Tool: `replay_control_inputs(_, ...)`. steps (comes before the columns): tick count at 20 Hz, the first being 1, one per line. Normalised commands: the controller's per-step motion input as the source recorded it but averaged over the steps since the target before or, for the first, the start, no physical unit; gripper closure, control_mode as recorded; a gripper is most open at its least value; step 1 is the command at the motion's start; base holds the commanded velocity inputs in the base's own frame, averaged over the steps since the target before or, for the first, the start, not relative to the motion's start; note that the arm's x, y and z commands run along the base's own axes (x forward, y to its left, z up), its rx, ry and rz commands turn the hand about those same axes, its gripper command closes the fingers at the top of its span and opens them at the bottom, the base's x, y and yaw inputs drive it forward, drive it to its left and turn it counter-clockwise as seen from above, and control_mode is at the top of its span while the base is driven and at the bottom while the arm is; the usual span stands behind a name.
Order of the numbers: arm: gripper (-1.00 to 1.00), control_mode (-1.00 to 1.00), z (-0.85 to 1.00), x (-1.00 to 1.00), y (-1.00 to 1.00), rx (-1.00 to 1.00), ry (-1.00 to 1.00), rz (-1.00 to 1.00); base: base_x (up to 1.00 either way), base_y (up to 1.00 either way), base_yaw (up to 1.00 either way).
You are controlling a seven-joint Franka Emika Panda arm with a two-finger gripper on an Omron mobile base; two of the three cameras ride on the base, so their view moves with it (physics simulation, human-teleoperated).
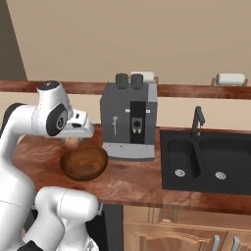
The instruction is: Pick the squashs from the cabinet and place them in one bowl. Pick the peach from the sink and place it in the other bowl.
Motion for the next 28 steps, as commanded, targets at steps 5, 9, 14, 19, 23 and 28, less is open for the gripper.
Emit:
replay_control_inputs(5, 1.00, -1.00, -0.08, 0.57, -0.01, 0.01, -0.02, 0.00, 0.00, 0.00, 0.00)
replay_control_inputs(9, 1.00, -1.00, 0.00, 0.51, -0.02, 0.06, 0.06, 0.00, 0.00, 0.00, 0.00)
replay_control_inputs(14, 1.00, -1.00, -0.01, 0.17, 0.00, 0.04, 0.06, -0.01, 0.00, 0.00, 0.00)
replay_control_inputs(19, 1.00, -1.00, -0.26, 0.10, 0.01, -0.01, 0.01, 0.00, 0.00, 0.00, 0.00)
replay_control_inputs(23, 1.00, -1.00, -0.42, 0.27, 0.00, -0.03, 0.00, 0.00, 0.00, 0.00, 0.00)
replay_control_inputs(28, 1.00, -1.00, -0.42, 0.27, 0.00, 0.00, 0.00, 0.00, 0.00, 0.00, 0.00)
